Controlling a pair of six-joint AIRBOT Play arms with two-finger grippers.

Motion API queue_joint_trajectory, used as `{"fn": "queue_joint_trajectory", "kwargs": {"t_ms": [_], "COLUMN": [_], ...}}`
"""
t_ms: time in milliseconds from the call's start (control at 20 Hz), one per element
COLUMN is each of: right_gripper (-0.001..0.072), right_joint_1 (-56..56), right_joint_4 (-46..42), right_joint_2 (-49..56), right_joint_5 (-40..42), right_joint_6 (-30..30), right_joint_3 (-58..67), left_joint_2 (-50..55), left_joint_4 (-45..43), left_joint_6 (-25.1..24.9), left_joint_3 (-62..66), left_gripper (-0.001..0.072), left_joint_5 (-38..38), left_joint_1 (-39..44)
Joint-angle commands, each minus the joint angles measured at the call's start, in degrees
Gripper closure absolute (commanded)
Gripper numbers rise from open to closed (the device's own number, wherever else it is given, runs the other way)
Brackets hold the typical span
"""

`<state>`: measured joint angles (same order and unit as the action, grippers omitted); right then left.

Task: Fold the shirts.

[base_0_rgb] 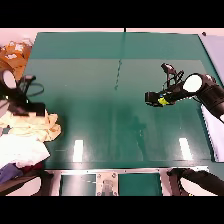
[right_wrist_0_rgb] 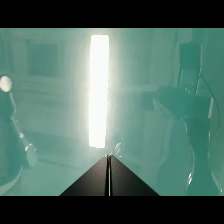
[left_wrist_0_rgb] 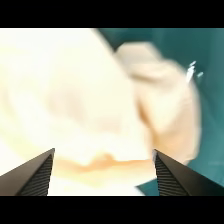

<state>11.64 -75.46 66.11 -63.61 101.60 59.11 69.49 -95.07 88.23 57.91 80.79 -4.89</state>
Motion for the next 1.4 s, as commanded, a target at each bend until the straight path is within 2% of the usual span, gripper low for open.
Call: {"fn": "queue_joint_trajectory", "kwargs": {"t_ms": [0,50,100,150,200,250,350,500,700,800,1000,1150,1200,1250,1300,1350], "right_gripper": [0.0688,0.0688,0.0688,0.0688,0.0688,0.0688,0.0688,0.0688,0.0688,0.0688,0.0688,0.0687,0.0684,0.0636,0.0489,0.0317], "right_joint_1": [0.04,0.04,0.04,0.04,0.04,0.04,0.04,0.04,0.04,0.04,-0.04,-0.07,-0.07,-0.09,-0.13,-0.46], "right_joint_4": [0.02,0.02,0.02,0.02,0.02,0.02,0.02,0.02,0.02,0.02,1.29,1.55,1.53,1.53,1.46,1.4], "right_joint_2": [-0.04,-0.04,-0.04,-0.04,-0.04,-0.04,-0.04,-0.04,-0.04,-0.04,-0.07,-0.07,-0.07,-0.07,-0.09,-0.09], "right_joint_5": [0.0,-0.02,-0.02,0.0,0.0,-0.02,0.0,0.0,0.0,0.0,-1.57,-4.66,-5.7,-6.67,-7.69,-8.74], "right_joint_6": [-0.02,-0.02,-0.02,-0.02,-0.02,-0.02,-0.02,-0.02,-0.02,0.0,0.0,-0.02,-0.02,-0.02,-0.11,-0.61], "right_joint_3": [-0.02,-0.02,-0.02,-0.02,-0.02,-0.02,-0.02,-0.02,-0.02,-0.02,0.02,0.44,0.83,1.38,2.23,3.3], "left_joint_2": [0.76,1.46,2.21,2.82,3.02,2.99,2.93,2.23,0.85,0.87,1.49,6.86,9.27,11.76,13.55,14.51], "left_joint_4": [-6.14,-6.32,-6.29,-6.25,-6.03,-5.46,-2.45,3.32,7.72,10.54,10.86,12.48,13.86,15.45,16.04,15.96], "left_joint_6": [1.79,1.79,1.97,1.95,1.92,1.77,1.53,-2.82,-2.56,-1.18,-1.22,-1.25,-1.31,-1.27,-1.22,-1.25], "left_joint_3": [-11.74,-13.94,-15.34,-15.58,-15.47,-14.91,-11.32,-1.6,15.85,23.23,27.39,27.36,27.36,27.36,27.39,27.43], "left_gripper": [-0.001,-0.0009,0.0025,0.0265,0.0567,0.0685,0.0686,0.0687,0.0687,0.0687,0.0687,0.0684,0.058,0.0179,-0.0009,-0.001], "left_joint_5": [-6.1,-8.55,-10.88,-12.02,-12.76,-12.81,-11.02,-4.92,-1.25,-4.46,-20.2,-25.27,-25.27,-25.11,-24.41,-22.77], "left_joint_1": [-2.78,-3.52,-4.04,-4.04,-4.04,-4.04,-4.04,-1.46,13.29,22.36,38.49,43.56,44.02,44.06,43.8,43.06]}}
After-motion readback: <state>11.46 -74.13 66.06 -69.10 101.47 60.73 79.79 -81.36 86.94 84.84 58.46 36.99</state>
